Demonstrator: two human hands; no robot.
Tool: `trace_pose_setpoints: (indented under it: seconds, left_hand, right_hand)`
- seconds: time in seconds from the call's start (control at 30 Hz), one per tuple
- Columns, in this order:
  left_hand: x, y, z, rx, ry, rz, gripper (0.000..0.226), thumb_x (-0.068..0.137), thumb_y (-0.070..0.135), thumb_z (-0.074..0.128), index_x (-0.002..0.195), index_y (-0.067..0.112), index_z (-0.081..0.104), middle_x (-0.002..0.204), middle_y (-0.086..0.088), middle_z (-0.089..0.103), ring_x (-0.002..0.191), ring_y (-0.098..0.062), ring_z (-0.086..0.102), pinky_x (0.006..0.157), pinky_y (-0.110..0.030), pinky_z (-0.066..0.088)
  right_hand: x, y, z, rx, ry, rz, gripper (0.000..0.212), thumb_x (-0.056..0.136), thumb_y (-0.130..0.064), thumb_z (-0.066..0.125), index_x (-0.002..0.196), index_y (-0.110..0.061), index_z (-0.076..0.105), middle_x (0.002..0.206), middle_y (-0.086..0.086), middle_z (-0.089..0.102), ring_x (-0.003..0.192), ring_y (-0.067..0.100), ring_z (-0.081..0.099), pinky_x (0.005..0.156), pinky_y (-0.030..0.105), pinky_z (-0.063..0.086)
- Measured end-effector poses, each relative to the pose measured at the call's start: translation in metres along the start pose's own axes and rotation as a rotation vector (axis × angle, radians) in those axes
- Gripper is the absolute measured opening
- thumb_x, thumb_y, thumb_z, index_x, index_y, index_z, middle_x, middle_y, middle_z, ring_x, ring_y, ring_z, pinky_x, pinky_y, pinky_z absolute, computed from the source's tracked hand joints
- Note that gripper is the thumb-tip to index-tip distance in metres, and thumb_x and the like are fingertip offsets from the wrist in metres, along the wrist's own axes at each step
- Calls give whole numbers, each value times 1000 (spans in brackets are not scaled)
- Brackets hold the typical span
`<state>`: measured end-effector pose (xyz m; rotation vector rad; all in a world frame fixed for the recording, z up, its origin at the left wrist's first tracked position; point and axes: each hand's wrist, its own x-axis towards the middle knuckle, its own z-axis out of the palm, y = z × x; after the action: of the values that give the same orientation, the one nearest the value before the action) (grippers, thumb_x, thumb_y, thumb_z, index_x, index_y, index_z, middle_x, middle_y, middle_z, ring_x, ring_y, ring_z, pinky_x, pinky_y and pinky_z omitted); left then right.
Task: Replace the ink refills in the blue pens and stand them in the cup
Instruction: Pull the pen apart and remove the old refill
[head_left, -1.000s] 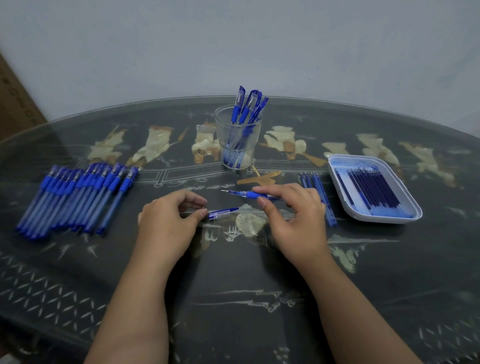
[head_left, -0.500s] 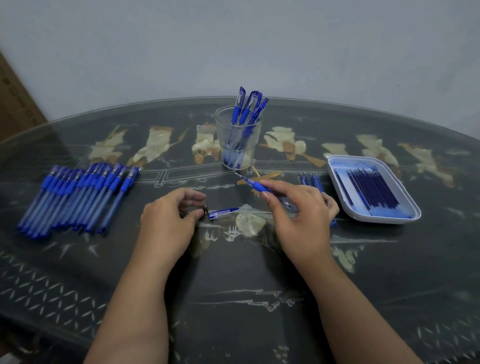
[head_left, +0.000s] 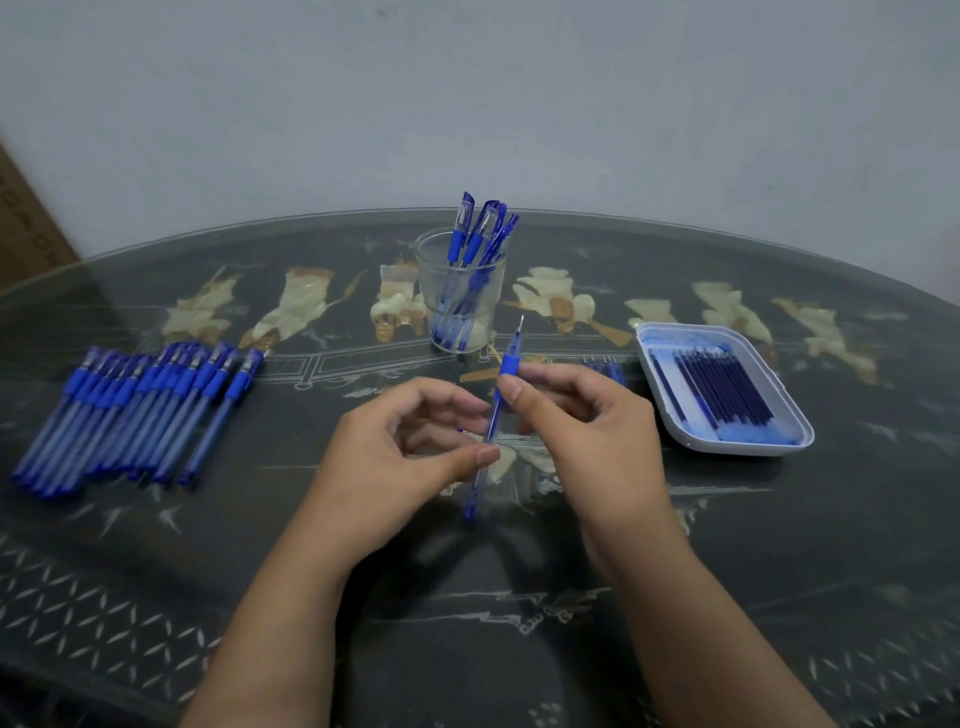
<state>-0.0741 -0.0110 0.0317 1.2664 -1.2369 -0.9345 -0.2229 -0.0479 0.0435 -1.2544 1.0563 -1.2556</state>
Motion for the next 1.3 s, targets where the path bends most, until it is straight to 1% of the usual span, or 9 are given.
trace_pose_setpoints:
  seconds: [0.13, 0.33, 0.47, 0.6, 0.73, 0.9, 1.0, 1.13, 1.3]
  left_hand:
    - [-1, -1, -3, 38, -22, -1, 30, 67, -2, 81, 89, 16, 74, 87, -3, 74, 72, -14, 70, 65, -17, 53]
    - [-1, -2, -5, 85, -47, 5, 30, 71, -2, 80, 86, 24, 77, 85, 0, 75, 73, -11, 67, 68, -19, 55]
    - [0, -5, -5, 170, -28, 34, 28, 72, -1, 81, 85, 23, 78, 80, 0, 75, 72, -10, 67, 65, -15, 50]
    - [-1, -3, -2, 184, 18, 54, 24, 73, 2, 81, 85, 22, 78, 79, 5, 74, 72, -8, 68, 65, -19, 53]
    - [-1, -3, -2, 196, 38, 85, 25, 73, 3, 81, 84, 25, 77, 81, 9, 74, 72, -7, 68, 64, -19, 54]
    - [-1, -6, -1, 248, 43, 121, 24, 74, 2, 80, 85, 22, 77, 81, 9, 73, 73, -6, 67, 62, -13, 50]
    - [0, -8, 0, 277, 76, 179, 25, 74, 0, 79, 87, 21, 77, 82, 9, 72, 74, -5, 67, 65, -9, 48]
    - [1, -8, 1, 267, 146, 238, 25, 76, -1, 79, 89, 20, 75, 84, 10, 72, 76, -5, 68, 68, -11, 50]
    - [4, -10, -1, 193, 330, 228, 26, 79, 1, 76, 90, 24, 73, 87, 7, 72, 79, -5, 68, 71, -13, 52]
  right_hand:
    - [1, -4, 0, 142, 35, 22, 12, 83, -12, 73, 94, -14, 73, 81, 2, 75, 72, 6, 67, 63, 15, 50]
    - [5, -6, -10, 331, 45, 161, 22, 75, -22, 71, 95, -13, 74, 88, 1, 72, 80, 13, 64, 73, 31, 52]
    - [11, -12, -23, 488, 132, 125, 15, 89, -14, 61, 102, -11, 66, 93, 10, 72, 86, 20, 69, 78, 37, 60]
    - [10, -14, -22, 409, 62, 62, 31, 82, 0, 64, 112, -7, 61, 86, 11, 70, 83, 24, 71, 76, 40, 60]
    - [10, -15, -17, 386, 102, -32, 28, 84, 5, 63, 106, -12, 58, 83, 9, 68, 82, 22, 71, 78, 39, 60]
    - [13, -15, -20, 383, 210, -168, 16, 88, 6, 60, 90, -11, 60, 85, 6, 67, 84, 18, 68, 74, 30, 59]
    - [20, -21, -24, 332, 296, -221, 16, 89, 5, 61, 92, -10, 66, 76, -8, 71, 80, 8, 68, 75, 23, 56]
    - [34, -37, -43, 306, 457, -324, 21, 89, 7, 62, 94, -13, 67, 77, -7, 67, 78, 11, 67, 76, 23, 56]
    - [59, -39, -61, 40, 361, -202, 30, 83, 11, 60, 99, -14, 67, 81, 4, 62, 70, 16, 63, 73, 24, 57]
